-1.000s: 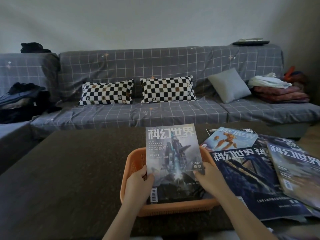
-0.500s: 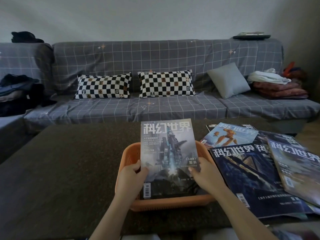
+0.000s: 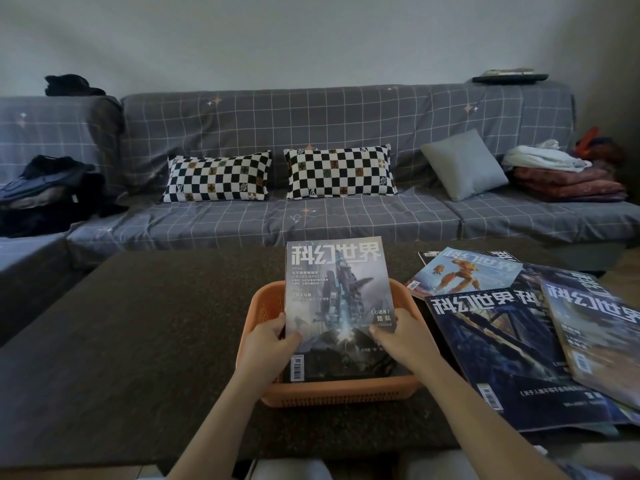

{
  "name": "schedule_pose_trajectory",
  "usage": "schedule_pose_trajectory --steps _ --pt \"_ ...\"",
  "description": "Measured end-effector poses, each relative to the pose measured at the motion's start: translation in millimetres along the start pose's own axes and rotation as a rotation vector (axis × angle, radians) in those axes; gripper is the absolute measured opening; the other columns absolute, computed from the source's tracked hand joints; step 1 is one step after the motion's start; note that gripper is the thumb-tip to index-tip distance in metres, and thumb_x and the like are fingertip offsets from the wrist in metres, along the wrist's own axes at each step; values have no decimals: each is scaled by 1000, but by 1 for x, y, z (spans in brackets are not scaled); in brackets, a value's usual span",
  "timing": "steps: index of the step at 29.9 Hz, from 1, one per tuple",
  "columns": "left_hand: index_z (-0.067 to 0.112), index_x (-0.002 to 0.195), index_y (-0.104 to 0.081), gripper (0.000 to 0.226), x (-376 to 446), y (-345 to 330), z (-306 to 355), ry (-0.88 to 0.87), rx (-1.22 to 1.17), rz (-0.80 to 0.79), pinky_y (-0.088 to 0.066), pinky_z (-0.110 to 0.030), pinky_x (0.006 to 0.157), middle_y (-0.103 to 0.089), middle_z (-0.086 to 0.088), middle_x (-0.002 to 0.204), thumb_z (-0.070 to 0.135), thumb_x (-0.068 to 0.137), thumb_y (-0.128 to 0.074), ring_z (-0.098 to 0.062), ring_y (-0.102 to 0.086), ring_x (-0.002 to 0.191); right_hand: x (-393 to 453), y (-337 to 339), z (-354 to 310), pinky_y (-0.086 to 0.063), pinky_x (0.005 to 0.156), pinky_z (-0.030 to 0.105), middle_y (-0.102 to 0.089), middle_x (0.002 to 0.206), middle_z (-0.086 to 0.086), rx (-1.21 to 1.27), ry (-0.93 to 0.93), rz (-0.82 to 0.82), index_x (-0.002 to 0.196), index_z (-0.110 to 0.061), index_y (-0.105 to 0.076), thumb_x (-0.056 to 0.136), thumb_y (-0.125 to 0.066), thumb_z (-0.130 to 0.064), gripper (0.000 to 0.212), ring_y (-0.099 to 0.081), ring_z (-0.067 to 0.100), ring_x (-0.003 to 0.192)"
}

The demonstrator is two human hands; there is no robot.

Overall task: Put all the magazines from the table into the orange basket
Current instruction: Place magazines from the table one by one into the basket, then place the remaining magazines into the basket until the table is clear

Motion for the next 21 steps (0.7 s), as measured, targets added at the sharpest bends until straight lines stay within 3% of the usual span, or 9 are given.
schedule_pose_trajectory --steps 2,5,8,10,12,14,15,18,21 --pt "32 109 -66 21 1 -2 -2 0 0 -7 -57 -48 83 -75 0 83 39 91 -58 -24 -71 85 1 -1 1 -42 69 28 -55 87 -13 -3 -3 -7 112 -21 -50 83 -60 -43 37 -53 7 80" --pt "38 94 -62 8 -2 -3 1 -6 27 -4 -54 -29 68 -75 1 81 40 92 -55 -23 -71 84 -2 0 -3 -42 65 27 -57 82 -14 0 8 -11 99 -26 -51 84 -58 -43 24 -54 4 75" --pt "43 77 -54 17 -7 1 5 -14 -5 64 -46 -19 52 -72 8 66 37 93 -53 -7 -64 58 -6 2 -9 -42 58 22 -60 76 -12 -10 27 -3 80 -30 -51 87 -54 -40 13 -53 0 66" --pt "41 88 -57 12 -12 6 11 -44 -15 143 -39 -13 40 -67 10 57 33 95 -52 2 -55 44 -8 4 -10 -45 63 23 -65 90 -7 29 39 -3 98 -27 -57 88 -53 -36 14 -57 4 74" --pt "34 114 -59 22 -18 6 22 -107 -14 200 -49 -13 49 -73 7 82 27 95 -51 3 -65 64 -11 10 -13 -41 63 15 -63 113 -3 83 86 33 123 -22 -50 90 -55 -32 35 -55 2 85" --pt "23 140 -45 46 -24 3 33 -159 -19 227 -59 -28 71 -65 -7 123 23 95 -52 -16 -68 96 -19 22 -14 -37 69 9 -58 127 -1 116 138 88 135 -21 -43 91 -56 -28 46 -55 3 94" --pt "22 144 -40 51 -27 -1 39 -177 -42 228 -60 -35 76 -60 -10 130 21 95 -53 -23 -67 102 -23 28 -12 -39 76 12 -56 131 0 122 144 118 137 -20 -41 91 -57 -27 49 -56 7 103" --pt "23 139 -45 46 -34 -22 59 -249 -150 209 -58 -23 59 -59 -4 129 13 95 -54 -14 -69 91 -34 50 4 -42 91 27 -57 129 0 145 137 197 132 -19 -47 91 -57 -26 43 -55 14 114" --pt "27 130 -53 38 -36 -52 85 -313 -147 185 -53 -16 65 -59 2 128 12 95 -53 -12 -64 100 -45 76 28 -43 81 16 -63 112 -5 181 159 268 121 -20 -56 90 -59 -20 32 -57 6 100"
Point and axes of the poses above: each hand's wrist, its own x-axis towards the middle knuckle, its own y-axis out of the back of the hand, z = x × y, the point moved 10 cm from there along x, towards the middle knuckle
